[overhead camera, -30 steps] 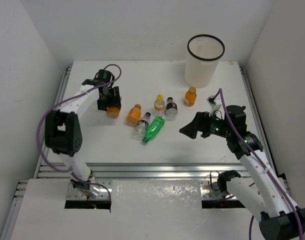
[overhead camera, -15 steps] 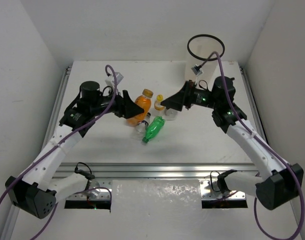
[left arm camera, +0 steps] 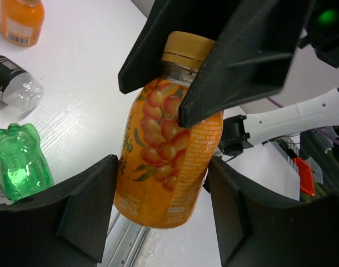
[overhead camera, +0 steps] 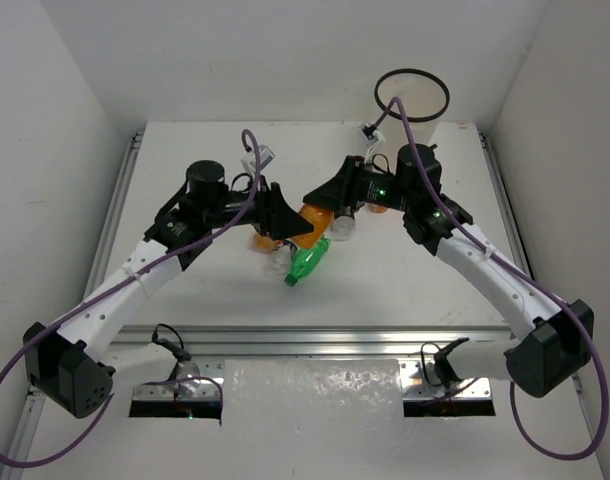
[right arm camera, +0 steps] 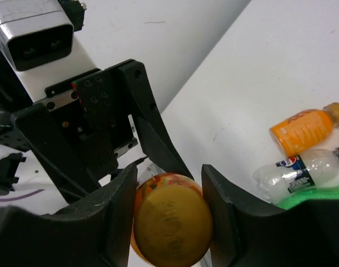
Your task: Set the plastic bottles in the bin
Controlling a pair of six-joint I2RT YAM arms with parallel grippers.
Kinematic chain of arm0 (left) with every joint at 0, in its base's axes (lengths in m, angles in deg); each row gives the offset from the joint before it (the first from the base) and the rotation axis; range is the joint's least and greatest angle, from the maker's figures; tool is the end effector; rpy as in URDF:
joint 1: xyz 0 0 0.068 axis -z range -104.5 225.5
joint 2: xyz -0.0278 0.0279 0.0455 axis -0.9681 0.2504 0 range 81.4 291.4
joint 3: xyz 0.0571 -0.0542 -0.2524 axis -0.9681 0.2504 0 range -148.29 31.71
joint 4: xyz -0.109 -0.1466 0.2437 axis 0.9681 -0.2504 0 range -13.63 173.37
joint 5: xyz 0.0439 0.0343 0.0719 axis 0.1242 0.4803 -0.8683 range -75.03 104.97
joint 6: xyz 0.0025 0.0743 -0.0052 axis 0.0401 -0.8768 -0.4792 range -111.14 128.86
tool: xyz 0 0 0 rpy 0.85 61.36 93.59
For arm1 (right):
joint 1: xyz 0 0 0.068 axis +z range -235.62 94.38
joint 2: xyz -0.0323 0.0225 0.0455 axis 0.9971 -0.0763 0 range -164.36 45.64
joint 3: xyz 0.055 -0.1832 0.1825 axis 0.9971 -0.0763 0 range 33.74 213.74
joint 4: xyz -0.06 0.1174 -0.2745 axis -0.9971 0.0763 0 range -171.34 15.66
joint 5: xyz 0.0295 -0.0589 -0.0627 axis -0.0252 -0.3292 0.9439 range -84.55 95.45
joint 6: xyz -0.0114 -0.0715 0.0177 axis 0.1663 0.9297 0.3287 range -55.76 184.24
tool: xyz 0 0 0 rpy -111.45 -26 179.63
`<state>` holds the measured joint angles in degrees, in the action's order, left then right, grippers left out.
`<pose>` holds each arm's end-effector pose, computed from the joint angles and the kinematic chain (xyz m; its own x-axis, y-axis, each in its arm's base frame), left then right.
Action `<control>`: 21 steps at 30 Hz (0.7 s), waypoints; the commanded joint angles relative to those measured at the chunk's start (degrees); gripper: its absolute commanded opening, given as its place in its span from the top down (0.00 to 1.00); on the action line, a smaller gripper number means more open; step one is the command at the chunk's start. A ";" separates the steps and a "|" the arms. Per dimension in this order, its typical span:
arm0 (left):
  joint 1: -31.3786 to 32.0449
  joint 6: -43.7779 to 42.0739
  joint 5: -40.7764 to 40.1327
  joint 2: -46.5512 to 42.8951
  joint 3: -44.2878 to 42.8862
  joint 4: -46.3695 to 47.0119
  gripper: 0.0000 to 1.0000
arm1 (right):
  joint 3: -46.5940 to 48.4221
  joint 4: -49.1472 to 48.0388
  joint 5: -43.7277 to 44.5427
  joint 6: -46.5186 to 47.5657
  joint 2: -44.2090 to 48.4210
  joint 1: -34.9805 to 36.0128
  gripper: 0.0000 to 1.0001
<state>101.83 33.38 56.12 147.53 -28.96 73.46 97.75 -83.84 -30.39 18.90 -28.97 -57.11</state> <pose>0.2762 -0.1826 0.3469 -0.5907 -0.0563 -0.8049 0.7227 0.4069 -0.5588 0.3097 0.2099 0.3475 -0.7246 0.2626 -0.6371 -0.5419 0.3541 0.7622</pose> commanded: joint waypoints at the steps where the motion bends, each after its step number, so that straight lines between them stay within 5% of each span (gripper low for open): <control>1: 0.39 1.24 -8.61 -0.30 -3.76 4.56 0.50 | -1.08 1.18 5.32 2.98 2.45 0.49 1.00; 2: 0.48 1.24 -12.28 -0.47 -3.85 3.85 0.01 | -0.64 1.79 6.12 3.41 2.97 0.40 1.00; 6: 0.48 0.54 -22.83 -0.91 -4.98 -2.98 0.00 | 5.58 8.73 16.65 8.67 2.37 -1.26 1.00; 11: 0.39 -0.25 -49.62 -1.97 -6.92 -18.55 0.00 | 23.15 17.17 37.12 16.07 -4.56 -8.27 1.00; 21: 0.39 -0.43 -50.12 5.15 -8.24 -21.20 0.00 | 61.29 9.28 55.52 34.07 -39.79 -17.96 1.00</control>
<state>102.42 33.18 7.03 151.25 -34.12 52.47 151.48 -70.61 16.69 42.51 -60.59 -74.66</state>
